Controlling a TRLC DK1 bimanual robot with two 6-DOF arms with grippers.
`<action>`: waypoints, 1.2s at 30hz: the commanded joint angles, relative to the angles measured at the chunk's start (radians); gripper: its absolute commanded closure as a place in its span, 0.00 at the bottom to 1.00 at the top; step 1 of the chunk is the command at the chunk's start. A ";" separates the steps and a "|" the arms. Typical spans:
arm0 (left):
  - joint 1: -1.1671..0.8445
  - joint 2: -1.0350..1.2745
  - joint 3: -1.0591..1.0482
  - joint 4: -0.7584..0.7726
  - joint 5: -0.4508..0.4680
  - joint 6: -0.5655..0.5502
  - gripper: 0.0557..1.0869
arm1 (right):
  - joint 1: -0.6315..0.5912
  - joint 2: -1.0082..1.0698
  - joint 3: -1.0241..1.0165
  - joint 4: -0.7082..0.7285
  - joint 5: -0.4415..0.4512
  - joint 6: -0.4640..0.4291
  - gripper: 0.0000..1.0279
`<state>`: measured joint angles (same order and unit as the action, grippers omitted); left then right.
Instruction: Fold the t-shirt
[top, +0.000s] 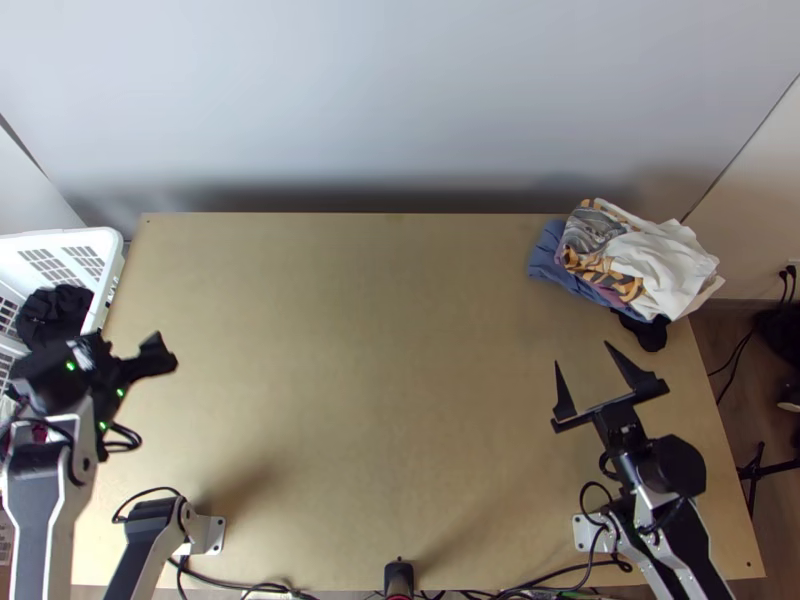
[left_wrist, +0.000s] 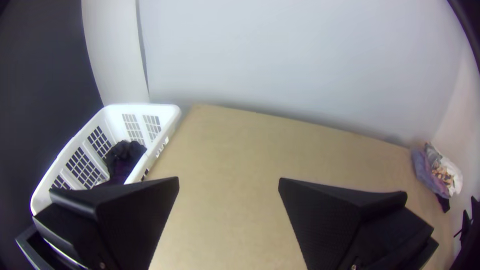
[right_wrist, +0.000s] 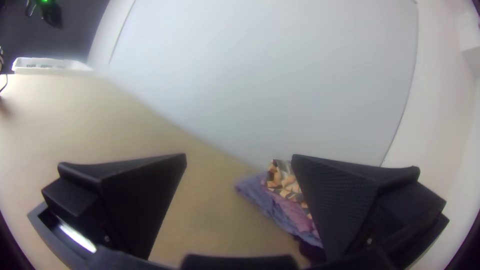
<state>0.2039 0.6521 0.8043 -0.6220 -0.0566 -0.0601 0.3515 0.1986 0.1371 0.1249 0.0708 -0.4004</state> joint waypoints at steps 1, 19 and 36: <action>0.034 0.138 0.197 -0.076 0.004 -0.060 0.06 | -0.013 0.280 0.150 0.025 0.035 0.123 0.05; 0.448 0.736 0.722 -0.535 0.046 -0.043 0.06 | -0.054 0.665 0.719 -0.531 0.069 0.364 0.05; 0.683 1.288 1.354 -0.532 0.034 0.112 0.06 | -0.148 0.892 1.019 -0.878 0.126 0.522 0.05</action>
<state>0.8139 1.7191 1.8915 -1.1538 -0.0124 -0.0257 0.2131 1.0008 1.0447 -0.5568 0.1932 0.0998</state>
